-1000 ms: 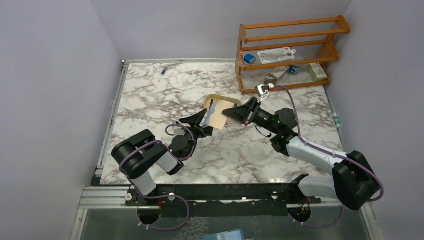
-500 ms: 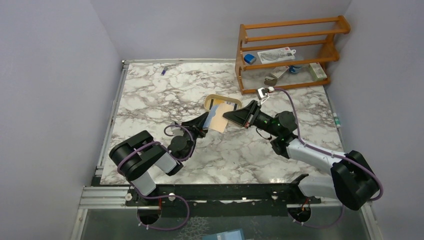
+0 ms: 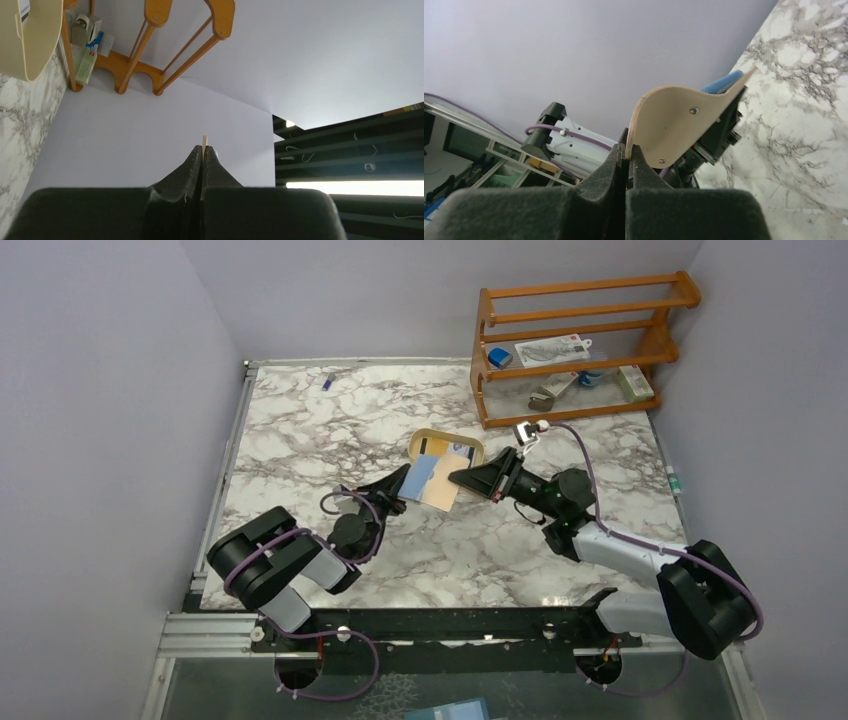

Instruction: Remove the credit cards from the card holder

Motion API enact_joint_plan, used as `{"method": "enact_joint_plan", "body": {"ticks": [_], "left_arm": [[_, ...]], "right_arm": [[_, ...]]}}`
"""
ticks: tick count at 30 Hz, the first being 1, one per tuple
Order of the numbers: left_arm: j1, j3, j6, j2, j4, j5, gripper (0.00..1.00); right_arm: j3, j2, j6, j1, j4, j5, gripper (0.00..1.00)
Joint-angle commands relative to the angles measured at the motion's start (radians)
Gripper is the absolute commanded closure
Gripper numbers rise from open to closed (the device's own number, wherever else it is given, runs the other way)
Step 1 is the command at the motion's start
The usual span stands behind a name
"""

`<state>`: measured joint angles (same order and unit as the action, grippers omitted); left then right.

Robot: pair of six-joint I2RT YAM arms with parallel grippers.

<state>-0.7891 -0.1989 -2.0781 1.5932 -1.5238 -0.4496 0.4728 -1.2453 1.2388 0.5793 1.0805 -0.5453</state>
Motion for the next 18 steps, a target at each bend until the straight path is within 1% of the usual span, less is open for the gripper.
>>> {"method": "enact_joint_plan", "body": {"ticks": [1,4,5,7,8,9,10,11,12,13,14,16,18], "left_arm": [[0.055,0.041,-0.100,-0.073,-0.268,0.019,1.00],[0.108,0.043,-0.055,-0.107,-0.260,0.106,1.00],[0.128,0.035,-0.040,-0.115,-0.247,0.151,1.00],[0.158,0.021,0.004,-0.139,-0.206,0.218,1.00],[0.178,0.014,0.044,-0.160,-0.165,0.260,1.00],[0.195,0.008,0.082,-0.186,-0.109,0.296,1.00],[0.211,-0.001,0.124,-0.215,-0.038,0.332,1.00],[0.227,-0.014,0.182,-0.249,0.029,0.372,1.00],[0.240,-0.031,0.258,-0.283,0.121,0.405,1.00],[0.247,-0.051,0.310,-0.320,0.203,0.428,1.00],[0.253,-0.070,0.374,-0.352,0.272,0.446,1.00],[0.262,-0.136,0.490,-0.430,0.435,0.483,1.00],[0.267,-0.213,0.638,-0.504,0.622,0.494,1.00]], "right_arm": [[-0.044,-0.002,-0.024,-0.025,0.013,-0.058,0.99],[-0.027,-0.012,-0.102,-0.027,-0.069,-0.098,0.99],[-0.004,-0.018,-0.141,-0.026,-0.120,-0.120,0.97],[0.057,-0.026,-0.220,-0.026,-0.258,-0.157,0.86],[0.080,-0.031,-0.254,-0.026,-0.303,-0.170,0.74],[0.102,-0.039,-0.281,-0.025,-0.343,-0.188,0.59],[0.123,-0.050,-0.308,-0.025,-0.380,-0.197,0.39],[0.146,-0.063,-0.331,-0.025,-0.418,-0.216,0.26],[0.166,-0.078,-0.347,-0.026,-0.449,-0.234,0.17],[0.182,-0.091,-0.361,-0.026,-0.473,-0.249,0.03],[0.192,-0.100,-0.374,-0.026,-0.501,-0.249,0.00],[0.192,-0.102,-0.387,-0.025,-0.522,-0.236,0.00],[0.181,-0.104,-0.384,-0.026,-0.515,-0.229,0.00]]}}
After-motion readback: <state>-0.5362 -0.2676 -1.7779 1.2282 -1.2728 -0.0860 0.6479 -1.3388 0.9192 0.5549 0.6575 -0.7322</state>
